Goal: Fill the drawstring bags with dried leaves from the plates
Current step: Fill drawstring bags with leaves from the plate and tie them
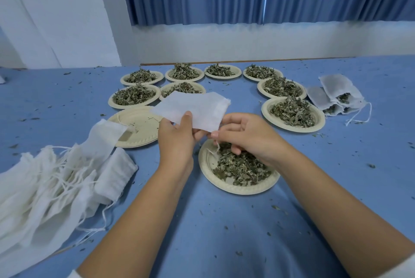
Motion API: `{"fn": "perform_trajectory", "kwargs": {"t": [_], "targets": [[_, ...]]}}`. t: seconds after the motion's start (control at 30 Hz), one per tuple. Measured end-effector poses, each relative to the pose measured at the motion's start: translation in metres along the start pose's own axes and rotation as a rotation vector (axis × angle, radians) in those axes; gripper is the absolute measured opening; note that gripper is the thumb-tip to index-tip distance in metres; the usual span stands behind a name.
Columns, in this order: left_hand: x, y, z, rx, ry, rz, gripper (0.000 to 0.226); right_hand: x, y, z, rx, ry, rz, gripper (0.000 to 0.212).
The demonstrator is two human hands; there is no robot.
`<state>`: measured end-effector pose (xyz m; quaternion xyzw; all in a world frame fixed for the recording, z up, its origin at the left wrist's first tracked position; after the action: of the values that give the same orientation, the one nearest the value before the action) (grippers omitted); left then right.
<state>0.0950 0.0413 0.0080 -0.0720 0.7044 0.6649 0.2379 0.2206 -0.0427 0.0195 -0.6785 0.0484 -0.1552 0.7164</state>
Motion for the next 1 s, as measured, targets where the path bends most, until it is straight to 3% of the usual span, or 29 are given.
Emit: {"fn": "perform_trajectory", "kwargs": {"t": [0.23,0.6,0.7,0.77,0.9,1.0], "targets": [[0.008,0.002,0.008,0.062,0.063,-0.273,0.007,0.002,-0.001,-0.001,0.013,0.002,-0.044,0.02],[0.035,0.008,0.02,0.11,0.26,-0.46,0.004,0.032,-0.002,-0.005,-0.055,0.081,-0.153,0.021],[0.043,0.009,0.024,0.115,0.29,-0.475,0.03,0.039,-0.003,-0.007,-0.062,0.107,-0.199,0.02],[0.042,0.009,0.024,0.12,0.283,-0.469,0.034,0.041,-0.004,-0.007,-0.055,0.119,-0.177,0.018],[0.03,0.005,0.019,0.128,0.213,-0.467,0.01,0.04,-0.006,-0.006,-0.008,0.132,-0.238,0.016],[0.021,0.002,0.015,0.124,0.151,-0.422,0.011,0.037,-0.007,-0.006,0.033,0.126,-0.277,0.02]]}}
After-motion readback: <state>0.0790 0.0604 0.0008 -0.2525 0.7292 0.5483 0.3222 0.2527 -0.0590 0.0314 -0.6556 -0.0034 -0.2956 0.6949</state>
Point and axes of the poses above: each hand's wrist, its own z-axis towards the middle knuckle, its own x-axis out of the back of the hand, y = z × x, the point moved 7 cm from there along z, towards the middle knuckle, and after that the axes turned 2 degrees about -z, right-handed, at the moved point
